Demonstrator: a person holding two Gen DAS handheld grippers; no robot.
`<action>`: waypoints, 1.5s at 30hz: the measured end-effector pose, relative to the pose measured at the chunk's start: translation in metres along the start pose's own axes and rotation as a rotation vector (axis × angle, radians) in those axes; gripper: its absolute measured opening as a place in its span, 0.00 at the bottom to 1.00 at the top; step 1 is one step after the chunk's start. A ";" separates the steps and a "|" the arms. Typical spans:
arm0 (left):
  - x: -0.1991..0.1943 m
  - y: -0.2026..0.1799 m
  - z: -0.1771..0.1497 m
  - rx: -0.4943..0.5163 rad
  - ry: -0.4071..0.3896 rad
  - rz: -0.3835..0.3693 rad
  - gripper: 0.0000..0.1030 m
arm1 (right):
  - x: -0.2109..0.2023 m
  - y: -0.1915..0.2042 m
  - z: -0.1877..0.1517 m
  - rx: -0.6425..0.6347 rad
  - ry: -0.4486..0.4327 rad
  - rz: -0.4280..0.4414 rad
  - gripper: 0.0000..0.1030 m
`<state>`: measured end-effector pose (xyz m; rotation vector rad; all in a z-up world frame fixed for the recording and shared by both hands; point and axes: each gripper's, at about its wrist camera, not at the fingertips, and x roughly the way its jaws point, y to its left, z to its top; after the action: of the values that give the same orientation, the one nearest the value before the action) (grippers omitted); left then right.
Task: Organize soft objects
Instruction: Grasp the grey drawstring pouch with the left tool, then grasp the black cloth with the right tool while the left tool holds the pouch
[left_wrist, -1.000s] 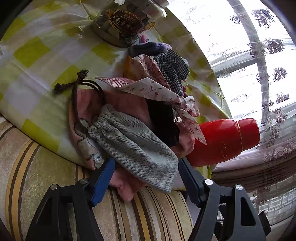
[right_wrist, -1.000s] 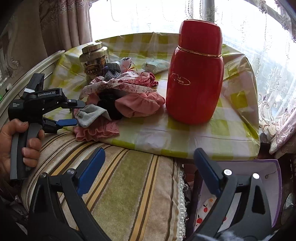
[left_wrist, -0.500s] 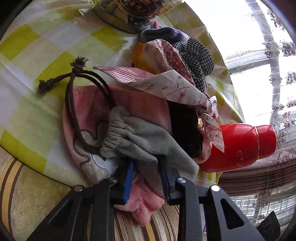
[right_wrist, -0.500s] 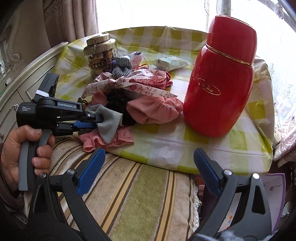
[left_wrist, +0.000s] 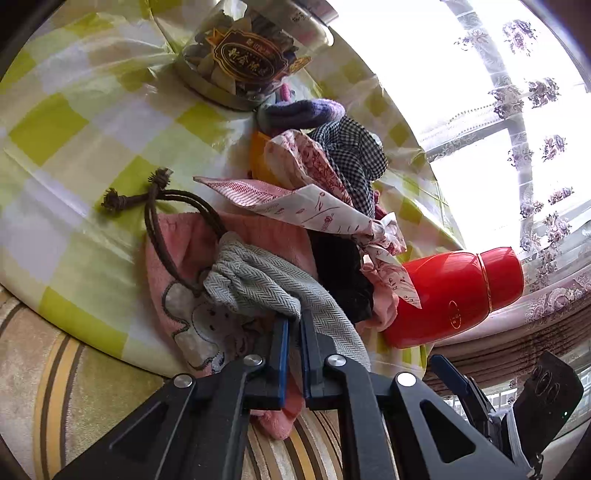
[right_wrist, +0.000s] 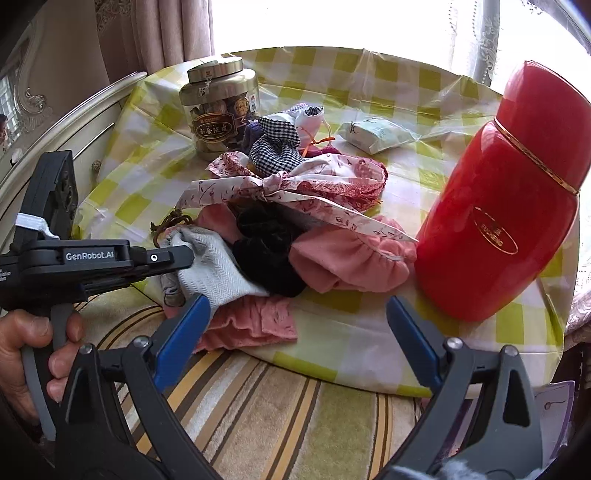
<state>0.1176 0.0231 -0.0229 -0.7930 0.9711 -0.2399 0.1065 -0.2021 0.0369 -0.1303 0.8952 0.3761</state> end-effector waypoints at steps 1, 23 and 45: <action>-0.005 0.000 0.001 0.009 -0.013 0.005 0.05 | 0.002 0.001 0.002 -0.006 0.002 -0.003 0.95; -0.066 0.021 -0.011 0.070 -0.145 0.050 0.05 | 0.074 0.037 0.027 -0.144 0.089 0.037 0.53; -0.073 0.006 -0.019 0.149 -0.182 0.077 0.05 | -0.006 0.000 -0.008 0.064 -0.009 0.168 0.21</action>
<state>0.0601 0.0552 0.0139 -0.6281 0.8003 -0.1679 0.0975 -0.2053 0.0366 0.0055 0.9105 0.5032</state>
